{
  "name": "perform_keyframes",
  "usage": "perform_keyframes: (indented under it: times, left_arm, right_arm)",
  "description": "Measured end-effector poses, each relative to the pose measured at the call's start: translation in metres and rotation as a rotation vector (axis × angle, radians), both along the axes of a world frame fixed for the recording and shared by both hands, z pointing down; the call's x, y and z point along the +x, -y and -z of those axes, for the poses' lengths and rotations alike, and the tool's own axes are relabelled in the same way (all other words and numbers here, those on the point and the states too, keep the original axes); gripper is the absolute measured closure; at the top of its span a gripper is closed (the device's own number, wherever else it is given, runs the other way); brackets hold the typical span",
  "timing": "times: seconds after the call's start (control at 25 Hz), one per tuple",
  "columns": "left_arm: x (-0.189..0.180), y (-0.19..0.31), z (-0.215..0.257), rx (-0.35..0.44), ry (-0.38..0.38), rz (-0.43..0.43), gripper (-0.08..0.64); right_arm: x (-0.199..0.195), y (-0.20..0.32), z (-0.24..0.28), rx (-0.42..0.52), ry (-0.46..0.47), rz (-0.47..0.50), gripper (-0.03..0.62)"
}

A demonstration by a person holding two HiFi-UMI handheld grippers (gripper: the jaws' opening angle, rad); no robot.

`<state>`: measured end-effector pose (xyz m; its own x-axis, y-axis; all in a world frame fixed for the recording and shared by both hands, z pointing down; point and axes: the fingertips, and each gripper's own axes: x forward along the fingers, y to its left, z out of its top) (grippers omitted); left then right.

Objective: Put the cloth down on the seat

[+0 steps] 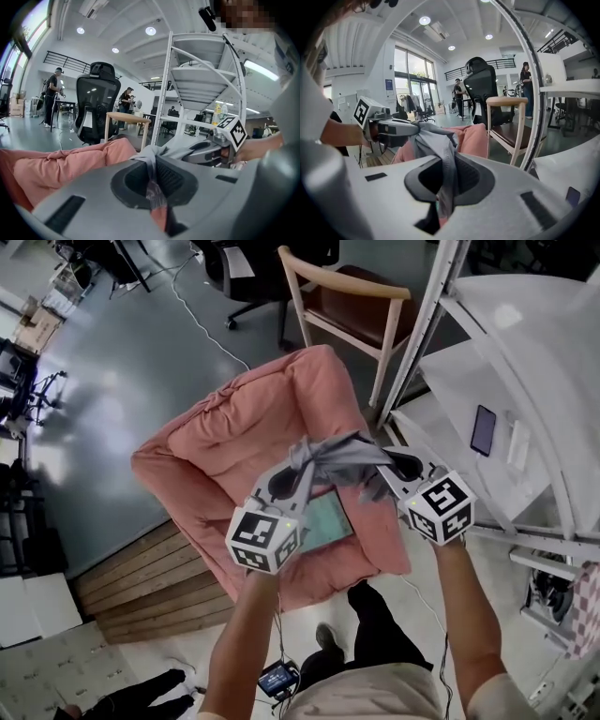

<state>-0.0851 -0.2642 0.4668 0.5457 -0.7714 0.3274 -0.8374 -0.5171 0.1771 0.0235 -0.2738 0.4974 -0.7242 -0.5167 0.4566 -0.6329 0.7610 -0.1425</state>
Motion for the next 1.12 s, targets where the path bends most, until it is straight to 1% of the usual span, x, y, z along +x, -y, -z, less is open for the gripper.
perform_keyframes:
  times: [0.44,0.8,0.92,1.12]
  left_arm:
    - [-0.009,0.05,-0.101,-0.1,-0.009,0.034,0.545]
    - [-0.008,0.081,-0.183,-0.192,0.039,0.042,0.545]
    - [-0.01,0.089,-0.202,-0.221,0.054,0.055,0.545]
    - [-0.014,0.094,-0.228,-0.272,0.078,0.081,0.543]
  right_arm:
    - [-0.005,0.054,-0.101,-0.054,-0.046,-0.034,0.558]
    - [0.004,0.092,-0.192,-0.09,-0.142,-0.095,0.534]
    - [0.003,0.101,-0.209,-0.092,-0.163,-0.107,0.517]
    - [0.004,0.108,-0.22,-0.104,-0.146,-0.12,0.497]
